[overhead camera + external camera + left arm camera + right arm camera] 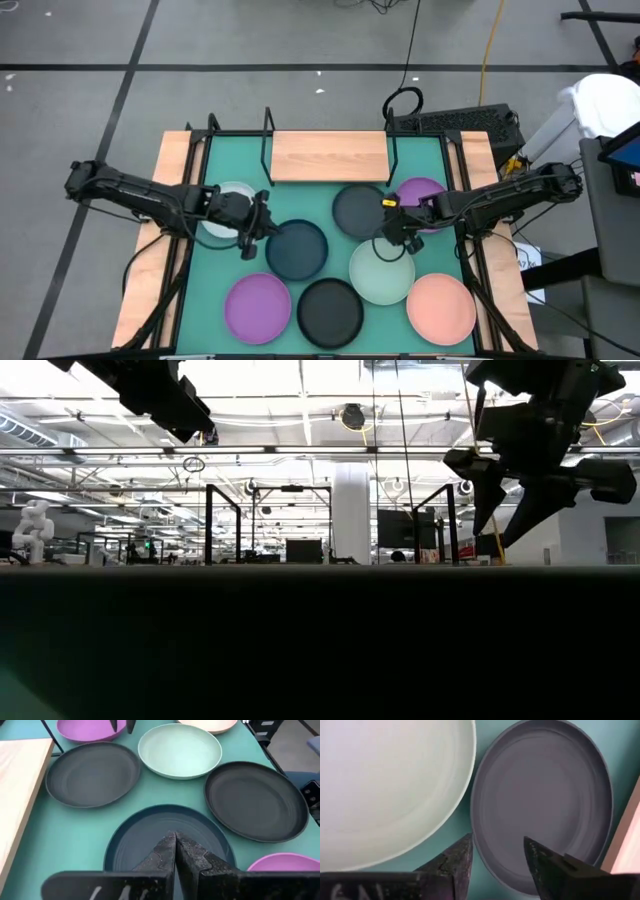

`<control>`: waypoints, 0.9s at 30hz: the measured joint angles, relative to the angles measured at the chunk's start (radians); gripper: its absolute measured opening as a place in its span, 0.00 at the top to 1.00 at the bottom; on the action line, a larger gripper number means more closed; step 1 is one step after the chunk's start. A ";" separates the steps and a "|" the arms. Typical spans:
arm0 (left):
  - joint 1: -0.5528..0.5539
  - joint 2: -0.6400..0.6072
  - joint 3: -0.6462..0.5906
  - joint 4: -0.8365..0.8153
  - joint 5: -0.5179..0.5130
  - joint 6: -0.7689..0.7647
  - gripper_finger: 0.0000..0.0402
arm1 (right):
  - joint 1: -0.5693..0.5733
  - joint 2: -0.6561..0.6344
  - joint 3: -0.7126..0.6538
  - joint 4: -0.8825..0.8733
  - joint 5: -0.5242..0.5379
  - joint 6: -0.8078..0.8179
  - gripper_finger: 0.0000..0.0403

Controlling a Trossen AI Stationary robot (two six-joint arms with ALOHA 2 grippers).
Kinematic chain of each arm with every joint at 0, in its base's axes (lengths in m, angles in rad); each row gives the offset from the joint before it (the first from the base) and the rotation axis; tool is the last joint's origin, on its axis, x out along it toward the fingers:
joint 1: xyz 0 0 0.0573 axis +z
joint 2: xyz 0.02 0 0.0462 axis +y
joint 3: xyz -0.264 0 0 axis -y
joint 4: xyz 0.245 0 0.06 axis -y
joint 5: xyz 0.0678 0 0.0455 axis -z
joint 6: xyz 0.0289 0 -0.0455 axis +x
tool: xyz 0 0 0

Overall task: Place and stack plates onto a shelf
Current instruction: Put the top black plate on the shelf

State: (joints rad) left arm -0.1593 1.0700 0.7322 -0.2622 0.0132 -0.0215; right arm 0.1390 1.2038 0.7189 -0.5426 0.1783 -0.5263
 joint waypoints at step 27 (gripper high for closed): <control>0.002 -0.012 0.000 0.058 0.000 0.107 0.97 | -0.033 0.255 0.000 0.068 0.008 -0.245 0.78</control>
State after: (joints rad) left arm -0.1577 1.0576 0.7322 -0.2047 0.0135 0.0855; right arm 0.1059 1.4592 0.7189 -0.4744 0.1867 -0.7710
